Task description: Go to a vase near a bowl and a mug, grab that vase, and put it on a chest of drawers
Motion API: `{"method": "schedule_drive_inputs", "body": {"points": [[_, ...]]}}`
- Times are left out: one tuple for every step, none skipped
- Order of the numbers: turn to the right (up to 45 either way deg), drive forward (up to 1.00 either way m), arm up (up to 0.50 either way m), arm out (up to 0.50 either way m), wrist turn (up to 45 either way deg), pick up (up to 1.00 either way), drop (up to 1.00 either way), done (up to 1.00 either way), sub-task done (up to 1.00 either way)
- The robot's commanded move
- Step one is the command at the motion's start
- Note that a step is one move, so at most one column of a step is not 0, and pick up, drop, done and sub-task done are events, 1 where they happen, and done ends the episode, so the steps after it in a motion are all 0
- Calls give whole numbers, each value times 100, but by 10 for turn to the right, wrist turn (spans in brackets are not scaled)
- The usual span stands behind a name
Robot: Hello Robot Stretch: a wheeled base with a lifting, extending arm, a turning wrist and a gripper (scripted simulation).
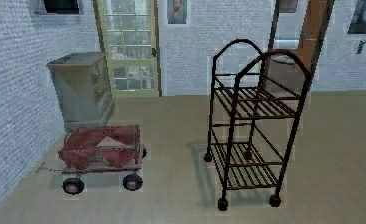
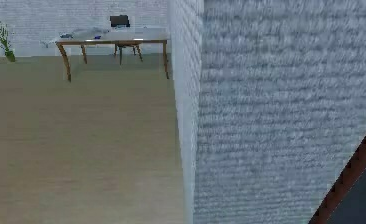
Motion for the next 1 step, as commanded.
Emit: {"method": "schedule_drive_inputs", "body": {"points": [[420,0,0,0,0,0,0,0,0]]}}
